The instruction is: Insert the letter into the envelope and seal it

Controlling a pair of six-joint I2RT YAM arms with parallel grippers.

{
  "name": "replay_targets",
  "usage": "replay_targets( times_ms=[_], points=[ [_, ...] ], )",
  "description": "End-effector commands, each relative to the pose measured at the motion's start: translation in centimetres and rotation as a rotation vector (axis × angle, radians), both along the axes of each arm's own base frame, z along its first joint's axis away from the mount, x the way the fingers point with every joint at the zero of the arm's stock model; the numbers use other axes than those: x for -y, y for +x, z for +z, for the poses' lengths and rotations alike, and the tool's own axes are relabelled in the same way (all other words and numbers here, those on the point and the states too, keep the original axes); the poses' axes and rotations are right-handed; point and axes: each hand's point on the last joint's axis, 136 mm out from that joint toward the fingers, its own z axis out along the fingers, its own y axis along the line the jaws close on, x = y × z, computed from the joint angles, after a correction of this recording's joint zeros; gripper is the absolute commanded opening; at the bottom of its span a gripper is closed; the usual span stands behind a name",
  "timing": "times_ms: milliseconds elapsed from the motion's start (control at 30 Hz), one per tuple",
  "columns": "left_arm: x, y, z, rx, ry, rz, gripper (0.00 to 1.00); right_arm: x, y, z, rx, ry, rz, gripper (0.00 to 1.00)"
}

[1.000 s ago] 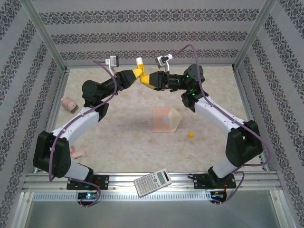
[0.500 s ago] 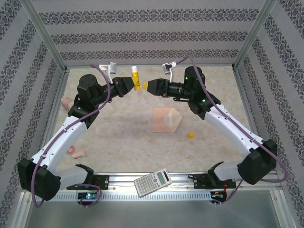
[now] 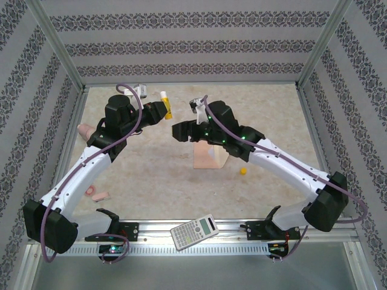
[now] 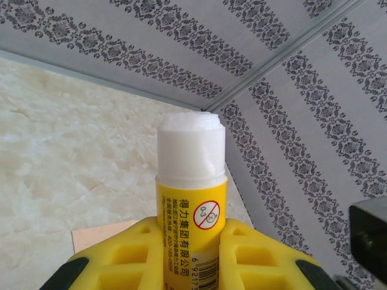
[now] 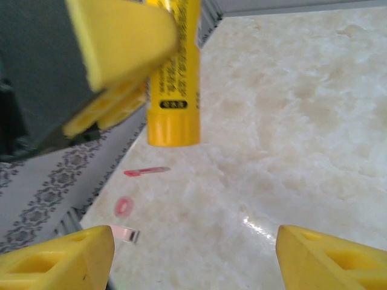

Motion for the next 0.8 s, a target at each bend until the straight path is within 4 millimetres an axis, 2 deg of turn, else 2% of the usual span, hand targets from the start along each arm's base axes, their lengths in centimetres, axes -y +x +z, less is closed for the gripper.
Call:
replay_targets(
  times_ms=[0, 300, 767],
  points=[
    [0.3, 0.0, 0.4, -0.006, -0.049, 0.006, 0.00, -0.2, 1.3, 0.6, 0.059, -0.017, -0.056, 0.70],
    [0.7, -0.4, -0.6, -0.039, -0.088, -0.011, 0.00, -1.3, 1.5, 1.3, 0.077, 0.020, -0.024, 0.59],
    [1.1, -0.8, 0.0, -0.030, -0.155, -0.032, 0.00, -2.2, 2.0, 0.9, 0.008, 0.084, 0.008, 0.54]
  ],
)
